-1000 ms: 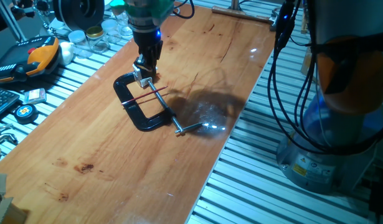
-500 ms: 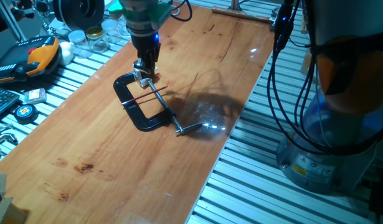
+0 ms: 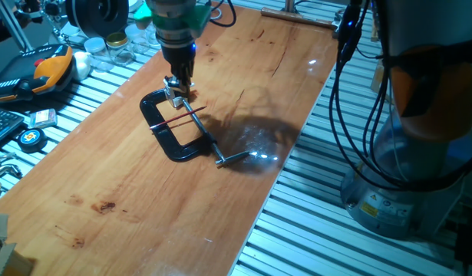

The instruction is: Insert the pencil into the pencil sharpener

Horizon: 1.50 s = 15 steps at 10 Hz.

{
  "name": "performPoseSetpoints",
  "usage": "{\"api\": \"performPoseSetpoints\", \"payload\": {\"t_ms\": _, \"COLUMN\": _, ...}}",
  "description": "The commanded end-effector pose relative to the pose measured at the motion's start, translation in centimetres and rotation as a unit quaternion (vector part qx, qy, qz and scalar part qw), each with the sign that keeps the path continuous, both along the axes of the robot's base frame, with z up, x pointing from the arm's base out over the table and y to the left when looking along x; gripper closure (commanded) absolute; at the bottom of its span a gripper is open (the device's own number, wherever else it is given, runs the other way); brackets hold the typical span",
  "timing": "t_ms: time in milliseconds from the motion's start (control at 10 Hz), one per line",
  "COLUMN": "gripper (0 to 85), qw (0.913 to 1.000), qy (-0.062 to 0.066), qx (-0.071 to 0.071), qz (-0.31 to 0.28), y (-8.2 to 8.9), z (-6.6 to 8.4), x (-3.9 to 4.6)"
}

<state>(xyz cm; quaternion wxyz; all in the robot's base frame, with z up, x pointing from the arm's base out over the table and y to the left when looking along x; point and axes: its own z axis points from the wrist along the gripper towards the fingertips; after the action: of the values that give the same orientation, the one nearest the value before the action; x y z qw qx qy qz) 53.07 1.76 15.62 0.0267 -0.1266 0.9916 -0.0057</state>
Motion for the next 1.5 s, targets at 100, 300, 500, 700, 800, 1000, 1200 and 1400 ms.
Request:
{"api": "performPoseSetpoints", "payload": {"t_ms": 100, "gripper": 85.0, "qw": 1.0000, "qy": -0.001, "qx": 0.000, "qz": -0.005, "y": -0.1, "z": -0.8, "x": 0.04}}
{"api": "performPoseSetpoints", "payload": {"t_ms": 300, "gripper": 85.0, "qw": 1.0000, "qy": -0.001, "qx": 0.001, "qz": -0.006, "y": -0.2, "z": -1.7, "x": 0.15}}
{"api": "performPoseSetpoints", "payload": {"t_ms": 500, "gripper": 85.0, "qw": 1.0000, "qy": 0.000, "qx": 0.004, "qz": -0.005, "y": -0.1, "z": -2.5, "x": 0.18}}
{"api": "performPoseSetpoints", "payload": {"t_ms": 700, "gripper": 85.0, "qw": 1.0000, "qy": 0.001, "qx": 0.006, "qz": 0.000, "y": -0.3, "z": -2.8, "x": 0.25}}
{"api": "performPoseSetpoints", "payload": {"t_ms": 800, "gripper": 85.0, "qw": 1.0000, "qy": 0.002, "qx": 0.006, "qz": 0.000, "y": -0.3, "z": -2.7, "x": 0.31}}
{"api": "performPoseSetpoints", "payload": {"t_ms": 1000, "gripper": 85.0, "qw": 1.0000, "qy": 0.002, "qx": 0.000, "qz": 0.008, "y": -0.5, "z": -2.6, "x": 0.48}}
{"api": "performPoseSetpoints", "payload": {"t_ms": 1200, "gripper": 85.0, "qw": 0.9995, "qy": 0.003, "qx": -0.001, "qz": 0.031, "y": -0.6, "z": -2.6, "x": 0.58}}
{"api": "performPoseSetpoints", "payload": {"t_ms": 1400, "gripper": 85.0, "qw": 0.9981, "qy": -0.001, "qx": -0.006, "qz": 0.062, "y": -0.6, "z": -2.6, "x": 0.63}}
